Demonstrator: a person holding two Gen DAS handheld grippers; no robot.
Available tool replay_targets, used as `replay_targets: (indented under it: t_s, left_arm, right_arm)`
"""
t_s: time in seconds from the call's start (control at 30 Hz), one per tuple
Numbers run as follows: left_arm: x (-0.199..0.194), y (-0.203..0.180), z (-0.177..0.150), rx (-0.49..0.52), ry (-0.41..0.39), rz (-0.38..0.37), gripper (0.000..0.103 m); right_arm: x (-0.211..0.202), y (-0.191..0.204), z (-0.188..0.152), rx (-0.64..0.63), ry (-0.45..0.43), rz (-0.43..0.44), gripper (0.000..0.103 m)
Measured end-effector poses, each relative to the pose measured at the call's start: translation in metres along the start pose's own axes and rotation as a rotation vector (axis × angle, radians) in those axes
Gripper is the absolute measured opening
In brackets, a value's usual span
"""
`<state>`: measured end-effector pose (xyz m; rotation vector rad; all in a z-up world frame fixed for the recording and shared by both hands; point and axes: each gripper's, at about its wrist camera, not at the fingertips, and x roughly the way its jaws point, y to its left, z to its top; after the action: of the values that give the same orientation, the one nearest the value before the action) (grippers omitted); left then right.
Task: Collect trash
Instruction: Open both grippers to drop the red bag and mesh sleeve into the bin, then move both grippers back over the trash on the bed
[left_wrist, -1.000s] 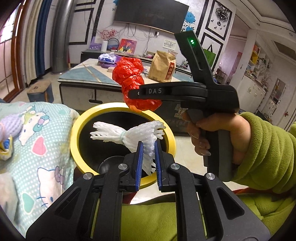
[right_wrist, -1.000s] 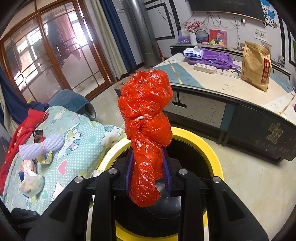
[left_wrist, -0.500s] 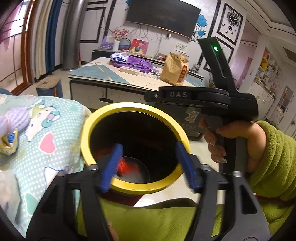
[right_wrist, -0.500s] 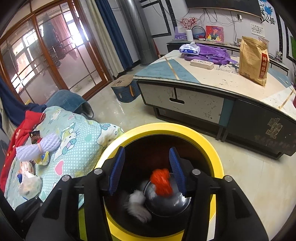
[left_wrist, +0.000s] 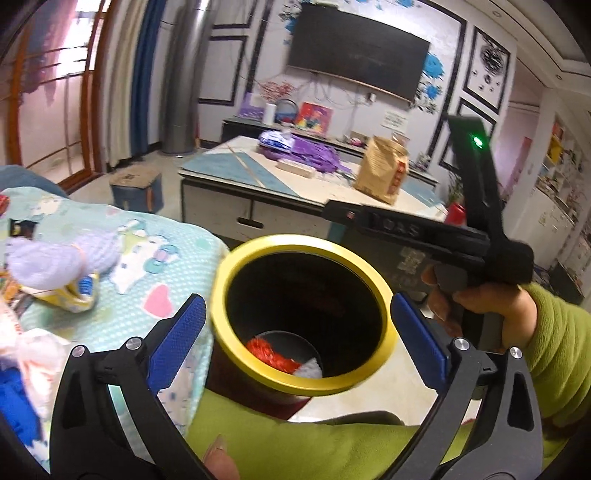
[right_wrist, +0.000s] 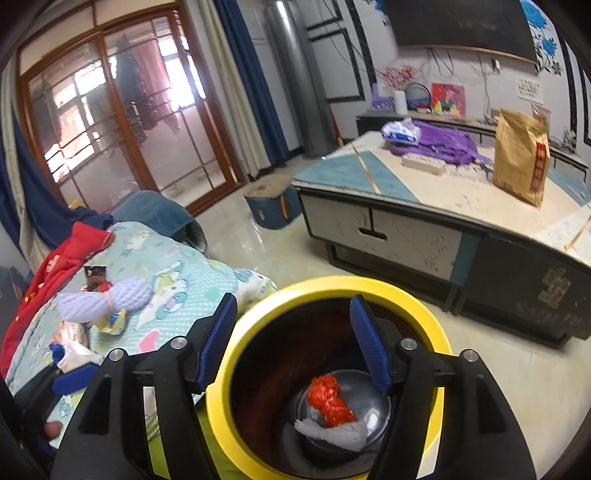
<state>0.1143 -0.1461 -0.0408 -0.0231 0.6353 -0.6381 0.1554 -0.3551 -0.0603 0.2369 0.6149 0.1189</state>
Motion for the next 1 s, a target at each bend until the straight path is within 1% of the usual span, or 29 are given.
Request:
replay_targets:
  t_s: [0.17, 0.3, 0.43, 0.57, 0.73, 1.0]
  left_arm:
    - [-0.018, 0.013, 0.006, -0.027, -0.052, 0.087, 0.092]
    - [-0.033, 0.024, 0.008, -0.058, -0.087, 0.135, 0.092]
    - [-0.044, 0.032, 0.011, -0.084, -0.116, 0.153, 0.092]
    - [-0.054, 0.039, 0.011, -0.099, -0.140, 0.174, 0.092]
    - [-0.066, 0.047, 0.011, -0.124, -0.172, 0.201, 0.092]
    - [-0.083, 0.060, 0.008, -0.158, -0.212, 0.236, 0.092]
  right_arm:
    - [-0.010, 0.009, 0.004, -0.023, -0.038, 0.018, 0.067]
    - [-0.016, 0.015, 0.006, -0.032, -0.055, 0.038, 0.070]
    - [-0.021, 0.023, 0.005, -0.044, -0.065, 0.058, 0.073]
    - [-0.027, 0.033, 0.004, -0.057, -0.077, 0.077, 0.078]
    - [-0.032, 0.046, 0.002, -0.086, -0.092, 0.101, 0.078]
    - [-0.045, 0.073, -0.004, -0.143, -0.146, 0.153, 0.084]
